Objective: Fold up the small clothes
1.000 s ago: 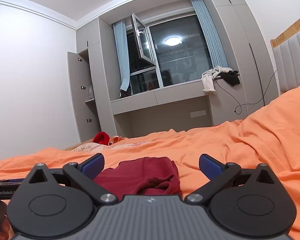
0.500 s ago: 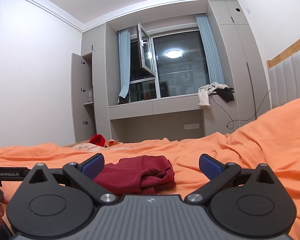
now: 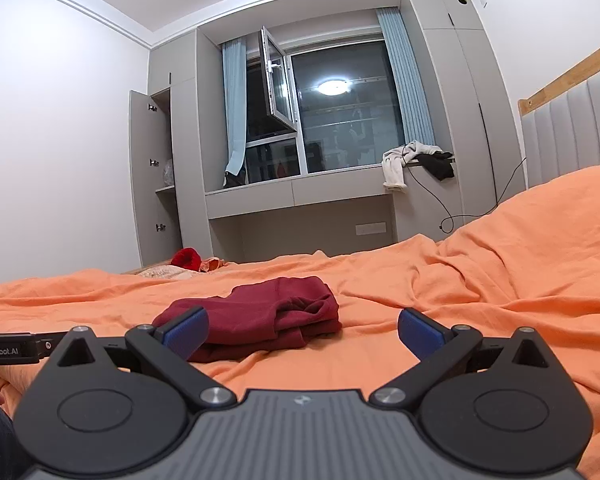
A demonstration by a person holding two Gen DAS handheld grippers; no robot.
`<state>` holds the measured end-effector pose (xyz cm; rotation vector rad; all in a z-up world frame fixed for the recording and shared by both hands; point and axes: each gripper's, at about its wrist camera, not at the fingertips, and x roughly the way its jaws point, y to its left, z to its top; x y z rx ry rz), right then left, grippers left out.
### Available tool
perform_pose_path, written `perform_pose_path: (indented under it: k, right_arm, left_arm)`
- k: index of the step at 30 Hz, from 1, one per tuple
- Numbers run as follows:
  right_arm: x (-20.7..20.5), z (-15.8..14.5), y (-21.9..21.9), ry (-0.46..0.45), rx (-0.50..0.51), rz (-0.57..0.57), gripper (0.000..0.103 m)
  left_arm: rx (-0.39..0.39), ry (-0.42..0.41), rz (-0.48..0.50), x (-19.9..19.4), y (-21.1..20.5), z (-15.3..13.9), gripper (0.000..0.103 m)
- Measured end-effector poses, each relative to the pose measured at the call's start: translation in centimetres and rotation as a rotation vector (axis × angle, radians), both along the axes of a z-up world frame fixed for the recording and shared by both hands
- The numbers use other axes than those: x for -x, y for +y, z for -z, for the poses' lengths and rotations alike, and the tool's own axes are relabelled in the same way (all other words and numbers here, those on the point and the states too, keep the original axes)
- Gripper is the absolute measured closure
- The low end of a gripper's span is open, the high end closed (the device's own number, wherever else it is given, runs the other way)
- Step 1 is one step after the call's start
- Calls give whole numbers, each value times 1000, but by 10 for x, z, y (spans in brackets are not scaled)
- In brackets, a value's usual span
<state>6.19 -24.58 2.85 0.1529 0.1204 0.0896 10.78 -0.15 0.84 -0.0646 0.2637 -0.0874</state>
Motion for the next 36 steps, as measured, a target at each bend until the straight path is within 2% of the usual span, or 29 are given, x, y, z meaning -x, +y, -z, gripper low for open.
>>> perform_pose_path:
  k: [21,36]
  right_arm:
    - [-5,13,12,82,59,6,0]
    - [-8,14,12,95,62,9,0]
  left_arm:
    - [-105,2,9,13,-10,7,1]
    - [-114,1,8,13,-12,8,1]
